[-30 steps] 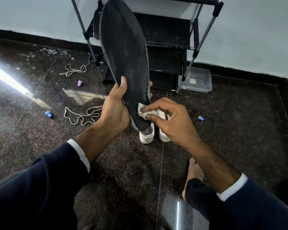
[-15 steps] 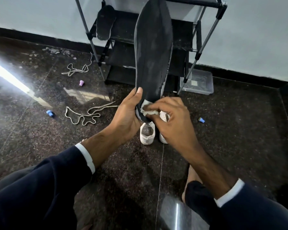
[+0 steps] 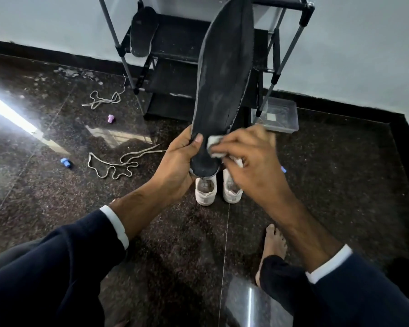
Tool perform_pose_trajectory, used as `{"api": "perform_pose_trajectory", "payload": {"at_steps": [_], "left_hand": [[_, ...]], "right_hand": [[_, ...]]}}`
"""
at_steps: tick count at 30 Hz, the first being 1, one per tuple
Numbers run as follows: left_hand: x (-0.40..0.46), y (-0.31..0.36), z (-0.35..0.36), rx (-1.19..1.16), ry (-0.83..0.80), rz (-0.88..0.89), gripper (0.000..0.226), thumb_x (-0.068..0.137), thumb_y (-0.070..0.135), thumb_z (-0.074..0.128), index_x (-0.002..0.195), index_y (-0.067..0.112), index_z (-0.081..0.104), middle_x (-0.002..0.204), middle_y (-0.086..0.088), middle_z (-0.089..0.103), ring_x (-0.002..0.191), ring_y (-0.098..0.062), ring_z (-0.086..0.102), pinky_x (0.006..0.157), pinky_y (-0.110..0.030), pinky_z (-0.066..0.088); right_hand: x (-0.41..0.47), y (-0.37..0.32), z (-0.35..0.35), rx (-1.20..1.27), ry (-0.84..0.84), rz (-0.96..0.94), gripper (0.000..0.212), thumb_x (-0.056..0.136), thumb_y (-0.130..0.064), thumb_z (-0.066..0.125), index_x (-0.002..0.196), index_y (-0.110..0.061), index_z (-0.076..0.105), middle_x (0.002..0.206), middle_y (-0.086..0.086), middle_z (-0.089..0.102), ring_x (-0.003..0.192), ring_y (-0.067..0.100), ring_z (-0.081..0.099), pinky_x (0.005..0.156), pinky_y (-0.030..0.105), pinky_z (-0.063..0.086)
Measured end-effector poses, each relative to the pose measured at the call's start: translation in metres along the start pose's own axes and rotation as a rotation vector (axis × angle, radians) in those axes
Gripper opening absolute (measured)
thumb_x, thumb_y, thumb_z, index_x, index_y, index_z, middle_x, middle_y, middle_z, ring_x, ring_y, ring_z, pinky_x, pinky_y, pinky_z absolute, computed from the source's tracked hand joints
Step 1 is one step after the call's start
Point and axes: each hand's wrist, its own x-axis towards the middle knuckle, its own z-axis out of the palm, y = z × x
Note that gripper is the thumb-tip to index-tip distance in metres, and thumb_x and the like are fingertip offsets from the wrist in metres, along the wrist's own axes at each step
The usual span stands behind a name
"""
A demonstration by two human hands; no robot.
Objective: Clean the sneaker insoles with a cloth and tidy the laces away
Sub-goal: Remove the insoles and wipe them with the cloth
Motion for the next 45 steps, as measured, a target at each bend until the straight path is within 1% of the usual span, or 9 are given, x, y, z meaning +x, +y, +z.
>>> {"api": "perform_pose_trajectory", "payload": {"at_steps": [4,11,18,23,27,31,35,39,45], "left_hand": [[0.0,0.0,-0.004,0.003,-0.017,-0.015,0.034,0.109,0.01,0.035,0.137,0.007,0.053,0.12,-0.009,0.069,0.102,-0.016,0.07,0.079,-0.027,0.059],[-0.003,-0.004,0.004,0.027,-0.096,-0.099,0.033,0.109,0.013,0.036,0.137,0.011,0.054,0.136,-0.017,0.062,0.115,-0.029,0.066,0.083,-0.053,0.061],[0.003,-0.009,-0.009,0.073,-0.043,-0.051,0.031,0.108,0.009,0.035,0.13,0.007,0.058,0.113,-0.012,0.069,0.096,-0.019,0.068,0.077,-0.029,0.059],[0.007,-0.013,-0.01,0.175,-0.056,-0.018,0.035,0.109,0.008,0.036,0.14,0.008,0.051,0.126,-0.009,0.068,0.104,-0.023,0.071,0.076,-0.041,0.063],[0.008,-0.022,-0.013,0.538,-0.037,0.157,0.044,0.108,0.0,0.034,0.15,0.011,0.042,0.134,0.0,0.061,0.114,-0.002,0.066,0.088,-0.022,0.056],[0.006,-0.029,-0.026,0.985,-0.117,0.233,0.051,0.11,0.019,0.036,0.152,0.048,0.032,0.146,0.017,0.05,0.13,-0.012,0.056,0.106,-0.043,0.05],[0.006,-0.028,-0.033,1.34,-0.186,0.324,0.075,0.102,-0.001,0.042,0.16,0.04,0.017,0.15,-0.001,0.04,0.129,-0.02,0.055,0.108,-0.04,0.048],[-0.002,-0.027,-0.027,1.642,-0.251,0.312,0.107,0.082,-0.017,0.045,0.16,0.042,0.004,0.164,-0.003,0.02,0.128,-0.029,0.054,0.1,-0.034,0.05],[-0.002,-0.032,-0.024,2.014,-0.286,0.381,0.102,0.082,-0.005,0.042,0.16,0.039,-0.007,0.166,-0.007,0.019,0.108,-0.031,0.06,0.08,-0.047,0.059]], "right_hand": [[-0.002,-0.013,0.007,-0.058,-0.186,-0.222,0.02,0.083,-0.02,0.076,0.102,-0.026,0.077,0.099,-0.012,0.067,0.097,0.019,0.053,0.082,0.041,0.036],[0.005,0.013,-0.014,-0.168,0.081,0.016,0.019,0.086,-0.024,0.076,0.104,-0.028,0.078,0.098,-0.01,0.068,0.097,0.022,0.056,0.083,0.043,0.036],[0.002,-0.006,0.003,0.096,-0.42,-0.191,0.024,0.082,-0.009,0.075,0.103,-0.021,0.078,0.1,-0.006,0.066,0.099,0.019,0.056,0.088,0.046,0.046],[0.004,0.02,-0.019,0.545,-0.216,0.291,0.033,0.086,-0.008,0.076,0.115,-0.024,0.075,0.109,-0.009,0.072,0.105,0.007,0.064,0.097,0.029,0.053],[0.008,0.028,-0.021,1.042,0.132,0.589,0.021,0.093,0.001,0.065,0.109,-0.011,0.072,0.105,0.0,0.076,0.103,0.014,0.069,0.096,0.035,0.054],[0.009,0.02,-0.016,1.383,0.053,0.727,0.016,0.094,0.0,0.059,0.104,-0.009,0.068,0.104,0.007,0.072,0.098,0.017,0.07,0.102,0.051,0.053],[0.008,0.022,-0.013,1.389,-0.007,0.783,0.014,0.097,-0.004,0.06,0.102,-0.012,0.069,0.098,0.005,0.068,0.083,0.008,0.068,0.1,0.058,0.052],[0.004,0.029,-0.002,1.265,0.038,0.973,0.013,0.098,-0.007,0.063,0.109,-0.007,0.069,0.117,0.025,0.067,0.107,0.033,0.069,0.095,0.057,0.056],[0.003,0.034,0.01,1.169,0.186,1.15,0.018,0.099,-0.002,0.059,0.114,0.005,0.065,0.099,0.015,0.071,0.086,0.023,0.07,0.077,0.037,0.063]]}}
